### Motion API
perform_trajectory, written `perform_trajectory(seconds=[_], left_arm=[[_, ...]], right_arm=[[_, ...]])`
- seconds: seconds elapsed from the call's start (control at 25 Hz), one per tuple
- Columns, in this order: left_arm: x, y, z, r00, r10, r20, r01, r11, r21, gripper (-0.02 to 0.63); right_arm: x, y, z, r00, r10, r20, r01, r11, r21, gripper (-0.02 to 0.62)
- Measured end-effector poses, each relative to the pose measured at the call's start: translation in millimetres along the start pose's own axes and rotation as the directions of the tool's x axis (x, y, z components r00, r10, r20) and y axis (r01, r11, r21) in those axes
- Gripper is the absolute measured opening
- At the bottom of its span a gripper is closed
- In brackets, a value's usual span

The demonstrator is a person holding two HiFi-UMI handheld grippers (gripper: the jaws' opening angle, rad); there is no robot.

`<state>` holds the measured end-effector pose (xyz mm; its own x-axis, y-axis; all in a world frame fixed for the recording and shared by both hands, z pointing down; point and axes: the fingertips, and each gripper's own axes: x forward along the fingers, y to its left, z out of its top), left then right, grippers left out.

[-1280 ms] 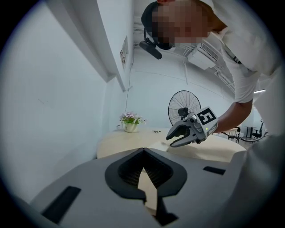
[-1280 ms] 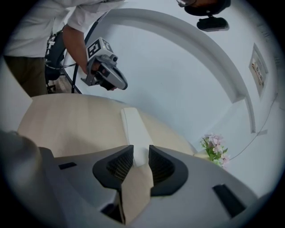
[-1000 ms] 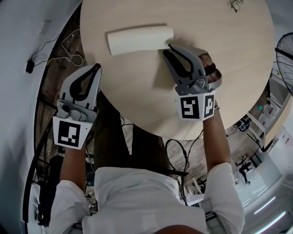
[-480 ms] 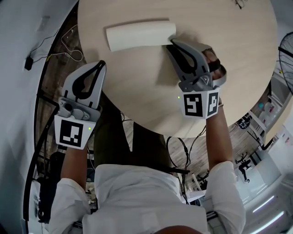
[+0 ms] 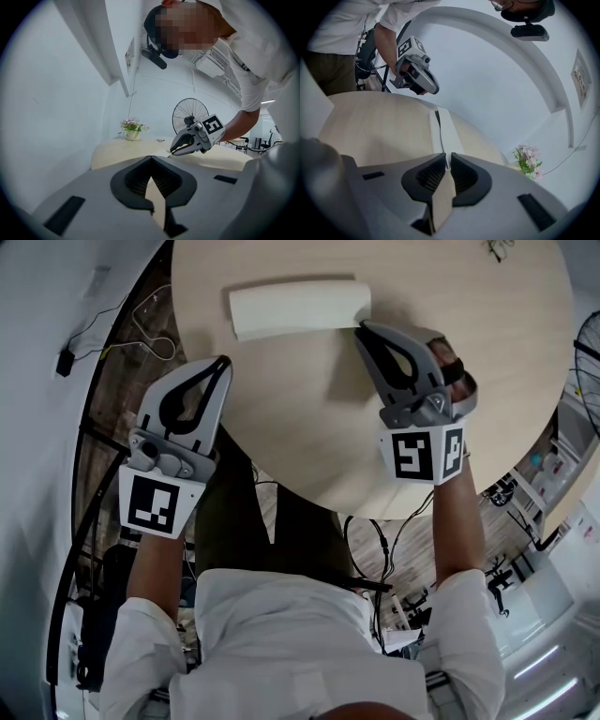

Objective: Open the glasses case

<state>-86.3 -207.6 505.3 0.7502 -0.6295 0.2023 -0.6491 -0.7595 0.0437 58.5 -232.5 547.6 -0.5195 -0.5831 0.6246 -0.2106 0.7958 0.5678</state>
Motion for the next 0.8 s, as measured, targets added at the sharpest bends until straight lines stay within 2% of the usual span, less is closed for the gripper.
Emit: perform_trajectory(seconds=[0.48,0.8], left_arm=[[-3,14,9,1.0,0.026,0.016,-0.026,1.0,-0.013,0.014],[2,24,6,1.0,0.029,0.008,-0.029,0.999,-0.026,0.014]], right_arm=[[-1,-26,14,1.0,0.016,0.023,-0.016,1.0,-0.018,0.035],[13,-50,17,0.998,0.003,0.056,-0.003,1.0,0.015,0.034]])
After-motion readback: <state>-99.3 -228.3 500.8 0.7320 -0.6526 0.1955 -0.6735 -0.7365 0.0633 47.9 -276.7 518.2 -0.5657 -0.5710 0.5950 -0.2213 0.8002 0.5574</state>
